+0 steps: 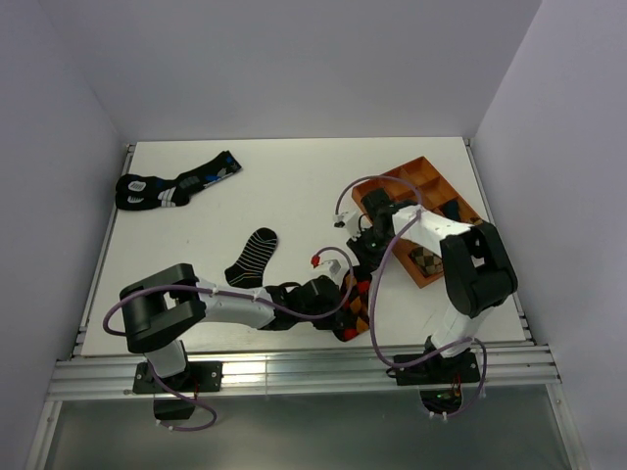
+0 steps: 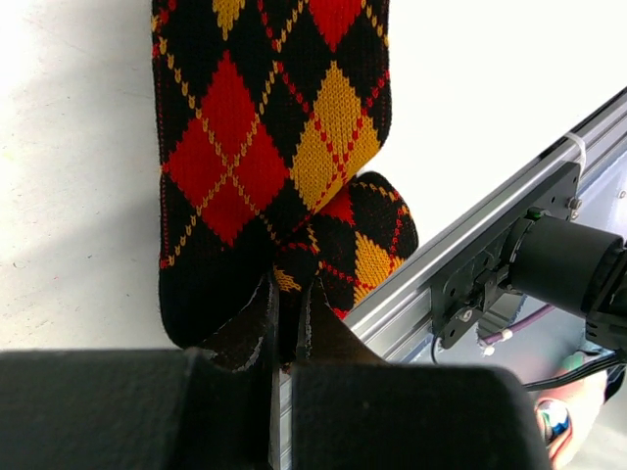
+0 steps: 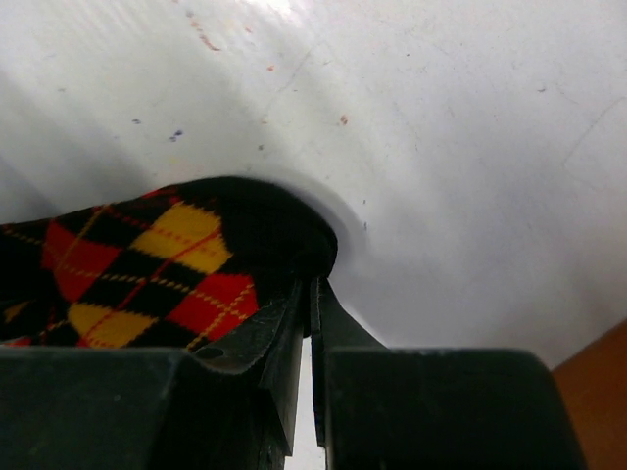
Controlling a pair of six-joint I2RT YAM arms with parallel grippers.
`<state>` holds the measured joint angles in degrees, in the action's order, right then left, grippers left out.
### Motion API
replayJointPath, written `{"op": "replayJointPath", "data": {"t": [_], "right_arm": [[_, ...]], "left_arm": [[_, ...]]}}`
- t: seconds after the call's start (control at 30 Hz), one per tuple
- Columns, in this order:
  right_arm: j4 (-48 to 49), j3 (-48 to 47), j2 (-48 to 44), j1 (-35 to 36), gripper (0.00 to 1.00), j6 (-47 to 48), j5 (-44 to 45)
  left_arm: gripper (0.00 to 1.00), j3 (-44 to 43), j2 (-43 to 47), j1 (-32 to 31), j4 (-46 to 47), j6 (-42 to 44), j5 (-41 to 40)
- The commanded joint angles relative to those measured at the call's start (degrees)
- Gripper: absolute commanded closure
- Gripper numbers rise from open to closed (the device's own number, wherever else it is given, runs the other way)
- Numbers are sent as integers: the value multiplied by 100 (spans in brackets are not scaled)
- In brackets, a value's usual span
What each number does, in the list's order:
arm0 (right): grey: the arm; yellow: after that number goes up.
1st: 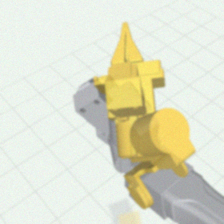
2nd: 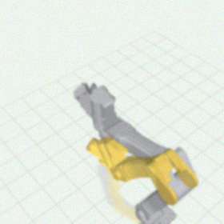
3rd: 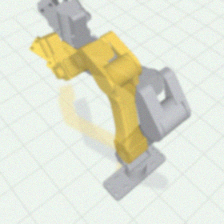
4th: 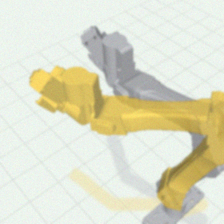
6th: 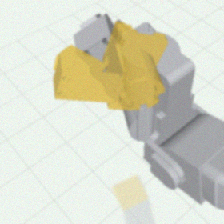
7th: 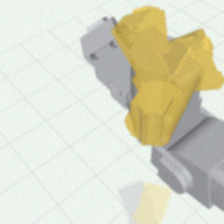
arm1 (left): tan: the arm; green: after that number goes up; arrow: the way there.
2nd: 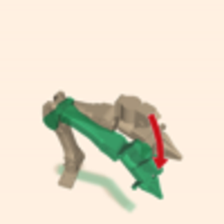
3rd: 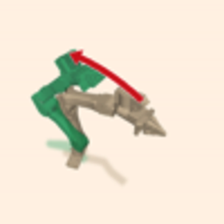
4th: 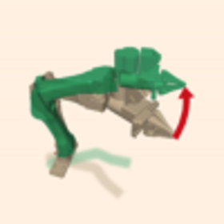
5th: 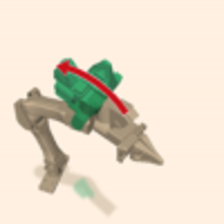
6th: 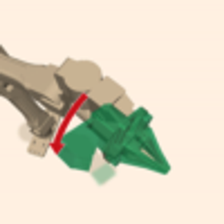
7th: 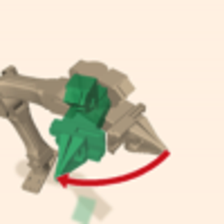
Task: Roll the socks
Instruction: Roll the sock at the center of the board.
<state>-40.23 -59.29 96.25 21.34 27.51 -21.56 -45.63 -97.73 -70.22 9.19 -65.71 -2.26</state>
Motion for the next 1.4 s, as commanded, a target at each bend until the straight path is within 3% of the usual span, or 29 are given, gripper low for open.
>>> {"op": "replayJointPath", "data": {"t": [0.0,0.4,0.67,1.03,1.2,1.37], "right_arm": [[270,-109,263,-16,88,62,126],[419,-654,904,10,91,-281,749],[86,-1533,1528,28,91,-395,900],[94,-1411,1301,63,89,-263,574],[155,-1208,975,63,85,-132,434],[305,-997,624,63,68,-35,434]], "left_arm": [[100,-87,-132,-27,-436,313,-161],[100,10,88,-27,-312,902,173],[100,-244,-70,-19,-664,1166,428],[100,-430,-624,367,-990,762,1209],[100,-473,-861,605,-963,639,1834],[100,-693,-1054,807,-1235,621,2229]]}}
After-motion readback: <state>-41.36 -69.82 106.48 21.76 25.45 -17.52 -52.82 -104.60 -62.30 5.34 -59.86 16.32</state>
